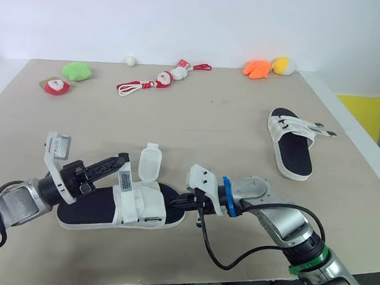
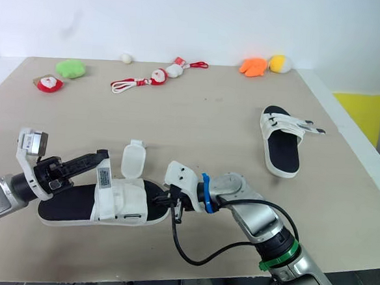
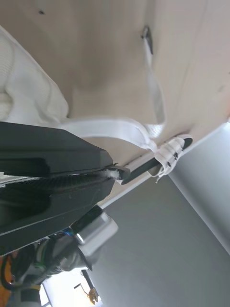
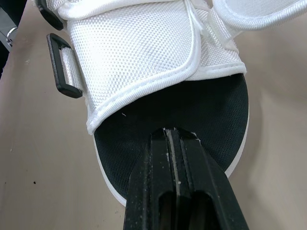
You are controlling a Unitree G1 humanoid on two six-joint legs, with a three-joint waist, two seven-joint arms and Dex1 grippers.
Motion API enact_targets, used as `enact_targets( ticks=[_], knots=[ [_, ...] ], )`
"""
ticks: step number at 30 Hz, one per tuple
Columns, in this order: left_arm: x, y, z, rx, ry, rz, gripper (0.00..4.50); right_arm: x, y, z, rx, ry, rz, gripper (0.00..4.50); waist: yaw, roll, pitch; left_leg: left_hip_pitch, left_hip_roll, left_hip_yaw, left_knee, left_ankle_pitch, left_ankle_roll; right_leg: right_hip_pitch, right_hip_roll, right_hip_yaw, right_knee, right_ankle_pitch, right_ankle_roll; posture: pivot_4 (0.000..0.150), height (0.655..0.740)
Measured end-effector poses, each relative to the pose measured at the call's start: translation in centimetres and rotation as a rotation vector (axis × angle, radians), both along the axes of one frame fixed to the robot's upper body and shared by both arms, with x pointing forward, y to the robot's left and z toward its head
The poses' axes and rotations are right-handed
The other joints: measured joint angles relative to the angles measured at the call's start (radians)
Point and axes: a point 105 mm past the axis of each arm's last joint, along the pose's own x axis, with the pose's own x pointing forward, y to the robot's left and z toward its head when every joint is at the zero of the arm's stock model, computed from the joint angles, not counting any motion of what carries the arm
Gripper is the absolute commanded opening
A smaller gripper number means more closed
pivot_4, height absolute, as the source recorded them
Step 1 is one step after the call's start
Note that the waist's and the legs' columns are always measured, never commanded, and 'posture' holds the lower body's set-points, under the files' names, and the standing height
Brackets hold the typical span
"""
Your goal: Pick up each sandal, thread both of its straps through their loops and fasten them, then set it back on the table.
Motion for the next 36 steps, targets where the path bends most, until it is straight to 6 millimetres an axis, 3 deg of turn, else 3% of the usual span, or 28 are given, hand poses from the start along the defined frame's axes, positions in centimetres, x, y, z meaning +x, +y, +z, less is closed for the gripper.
enact_targets(
  ticks=[5,10,36],
  knots=[
    [0.8,0.5,-1.6,0.011,0.027,0.004,0.05,0.0,0.0,0.0,0.0,-0.001,0.0,0.0,0.0,0.0,0.0,0.0,0.0,0.0,0.0,0.0,0.0,0.0,0.0,0.0,0.0,0.0,0.0,0.15,0.74],
    [1.9,0.0,-1.2,-0.028,0.008,-0.022,0.05,0.0,0.0,0.1,0.001,-0.004,0.0,0.0,0.0,-0.001,0.0,0.0,0.0,0.0,0.0,0.0,0.0,0.0,0.0,0.0,0.0,0.0,0.0,0.15,0.74],
    [2.1,0.2,-4.0,0.04,0.05,-0.041,0.05,-0.1,0.1,0.2,0.005,-0.013,-0.004,0.0,-0.001,-0.001,0.0,-0.001,0.0,-0.001,0.0,0.0,0.0,0.0,0.0,0.0,0.0,0.0,0.0,0.15,0.74]
  ],
)
